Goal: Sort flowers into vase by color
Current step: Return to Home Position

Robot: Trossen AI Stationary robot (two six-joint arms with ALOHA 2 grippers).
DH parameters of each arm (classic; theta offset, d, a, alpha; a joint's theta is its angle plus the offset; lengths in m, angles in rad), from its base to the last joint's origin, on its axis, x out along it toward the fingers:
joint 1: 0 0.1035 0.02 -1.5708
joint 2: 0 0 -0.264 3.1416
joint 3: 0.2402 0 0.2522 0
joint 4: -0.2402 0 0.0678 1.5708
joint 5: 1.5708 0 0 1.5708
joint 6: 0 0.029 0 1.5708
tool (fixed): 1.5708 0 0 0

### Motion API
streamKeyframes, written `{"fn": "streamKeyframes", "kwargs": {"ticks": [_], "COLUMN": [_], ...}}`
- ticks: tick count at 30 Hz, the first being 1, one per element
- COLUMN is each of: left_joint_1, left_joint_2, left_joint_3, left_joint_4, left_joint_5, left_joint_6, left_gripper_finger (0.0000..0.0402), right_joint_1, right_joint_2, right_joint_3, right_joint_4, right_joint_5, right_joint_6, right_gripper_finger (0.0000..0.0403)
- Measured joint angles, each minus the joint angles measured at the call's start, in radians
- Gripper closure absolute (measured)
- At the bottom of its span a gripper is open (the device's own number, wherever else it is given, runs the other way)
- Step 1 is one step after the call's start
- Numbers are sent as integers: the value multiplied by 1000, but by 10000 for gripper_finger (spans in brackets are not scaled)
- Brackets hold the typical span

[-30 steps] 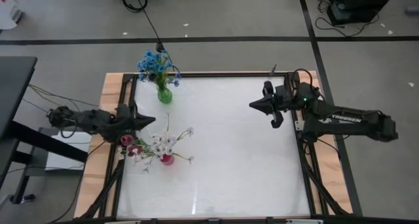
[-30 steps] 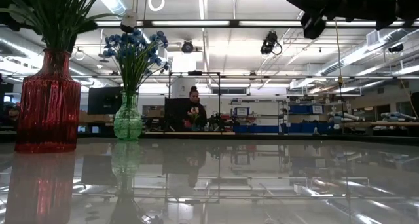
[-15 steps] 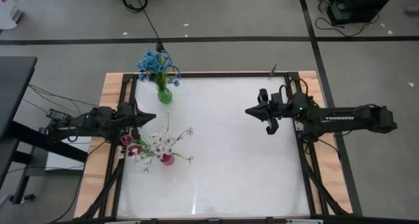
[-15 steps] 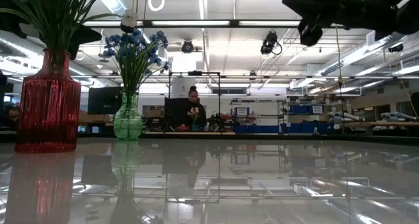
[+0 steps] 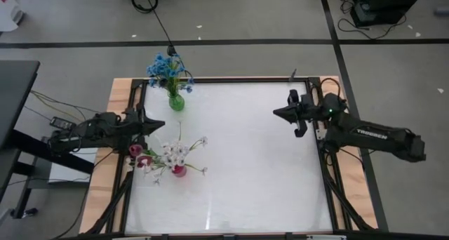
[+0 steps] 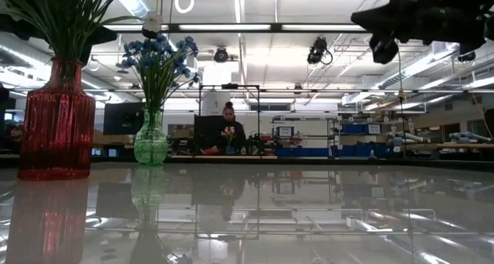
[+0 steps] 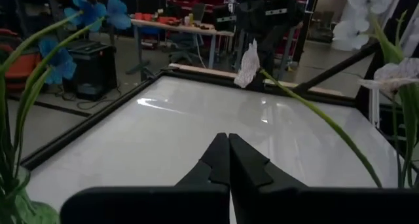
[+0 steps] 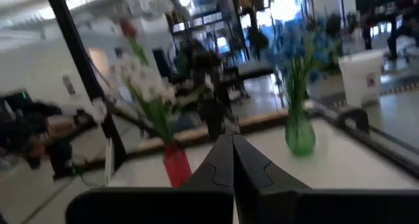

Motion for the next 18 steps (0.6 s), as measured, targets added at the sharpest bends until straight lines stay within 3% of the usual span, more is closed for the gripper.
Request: {"fn": "streamKeyframes", "kwargs": {"ticks": [4,11,18], "left_joint_1": [0,0,0], "left_joint_2": [0,0,0], "left_joint_3": [0,-1,-1], "left_joint_4": [-4,-5,-5], "left_joint_5": [0,0,-19], "left_joint_6": [16,47,72], "left_gripper_finger": [401,401,401], "right_joint_1": [21,112,81], "right_joint_2": [-18,-17,-85], "right_joint_3": [-26,-188,-180], "right_joint_4": [-48,215,157], "right_joint_5": [14,150,63], "right_joint_6": [-34,13,15], "right_gripper_finger": [403,403,403]}}
